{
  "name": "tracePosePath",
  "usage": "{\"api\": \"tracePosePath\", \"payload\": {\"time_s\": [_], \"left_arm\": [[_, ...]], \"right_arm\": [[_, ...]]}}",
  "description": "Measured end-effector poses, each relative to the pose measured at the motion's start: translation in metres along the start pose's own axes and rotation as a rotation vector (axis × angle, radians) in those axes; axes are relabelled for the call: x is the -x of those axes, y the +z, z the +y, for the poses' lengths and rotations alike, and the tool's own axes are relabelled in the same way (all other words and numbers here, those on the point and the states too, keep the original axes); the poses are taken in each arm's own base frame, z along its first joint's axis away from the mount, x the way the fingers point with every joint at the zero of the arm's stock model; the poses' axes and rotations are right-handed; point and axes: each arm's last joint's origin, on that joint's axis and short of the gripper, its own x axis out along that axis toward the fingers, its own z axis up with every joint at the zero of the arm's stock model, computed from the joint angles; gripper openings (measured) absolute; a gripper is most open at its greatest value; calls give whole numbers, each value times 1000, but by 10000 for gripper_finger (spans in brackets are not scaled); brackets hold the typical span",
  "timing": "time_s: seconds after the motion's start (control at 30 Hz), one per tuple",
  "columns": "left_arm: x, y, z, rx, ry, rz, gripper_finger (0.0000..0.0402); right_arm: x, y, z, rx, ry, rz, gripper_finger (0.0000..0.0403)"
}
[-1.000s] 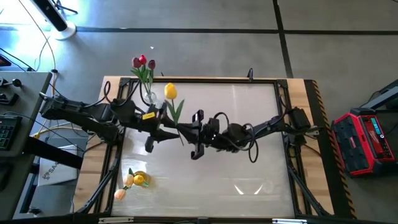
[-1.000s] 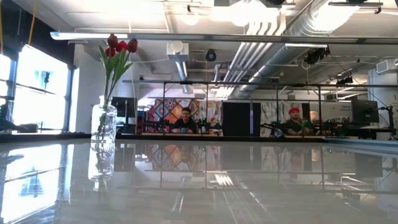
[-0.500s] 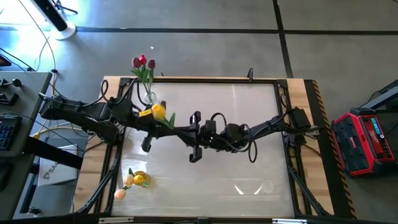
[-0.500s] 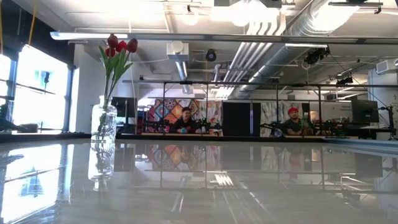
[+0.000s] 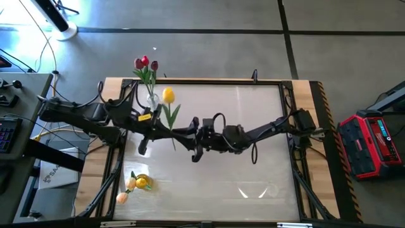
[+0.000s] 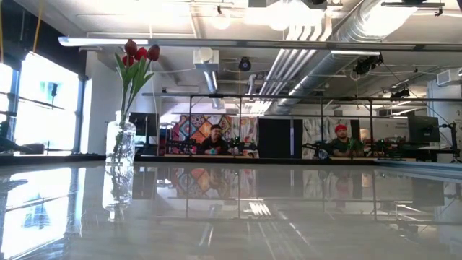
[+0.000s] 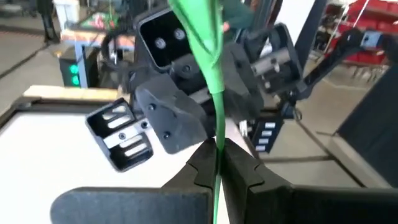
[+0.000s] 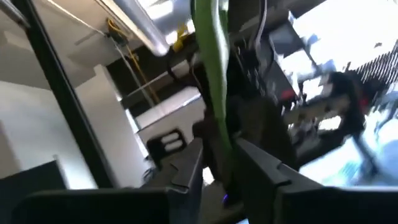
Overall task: Sort flowers into vase by color
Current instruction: Put the yellow flower into the yellow vase
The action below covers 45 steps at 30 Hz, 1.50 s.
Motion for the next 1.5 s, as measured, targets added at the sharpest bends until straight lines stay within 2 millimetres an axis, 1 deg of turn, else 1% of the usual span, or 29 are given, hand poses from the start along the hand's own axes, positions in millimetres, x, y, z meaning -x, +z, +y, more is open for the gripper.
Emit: {"api": "tracePosePath", "payload": {"time_s": [0.1, 0.2, 0.27, 0.37, 0.47, 0.53, 0.73, 0.8, 0.87, 1.0, 1.07, 1.2, 1.33, 1.4, 1.5], "left_arm": [[8, -3, 0, 1, 18, 32, 0], [19, -3, 1, 8, 55, 36, 0], [25, -2, 2, 9, 84, 33, 0], [33, -3, 3, 15, 130, 33, 0], [41, -2, 4, 16, 159, 25, 0], [45, -2, 4, 15, 172, 24, 0], [48, -8, 5, 19, 211, 71, 0], [48, -9, 6, 18, 215, 85, 0], [48, -9, 6, 17, 215, 86, 0], [48, -9, 6, 1, 217, 87, 0], [48, -9, 6, -10, 230, 87, 0], [48, -9, 6, -11, 241, 84, 0], [48, -8, 7, -3, 257, 69, 0], [48, -7, 7, -1, 260, 58, 0], [48, -6, 7, -1, 260, 52, 0]], "right_arm": [[-1, -1, -3, -114, 28, 86, 88], [0, 4, -2, -174, 15, 168, 85], [3, 9, 0, -156, -34, 268, 75], [14, 25, 5, -107, -158, 447, 51], [33, 46, 10, -46, -297, 591, 18], [48, 62, 16, -10, -359, 675, 5], [98, 107, 28, 82, -498, 906, 1], [115, 119, 31, 129, -547, 960, 2], [130, 132, 36, 172, -557, 1006, 1], [156, 154, 45, 262, -560, 1046, 0], [164, 166, 49, 279, -552, 1021, 0], [177, 189, 56, 317, -494, 952, 0], [189, 208, 58, 355, -483, 884, 0], [195, 215, 57, 356, -485, 848, 0], [198, 220, 58, 379, -445, 810, 0]]}}
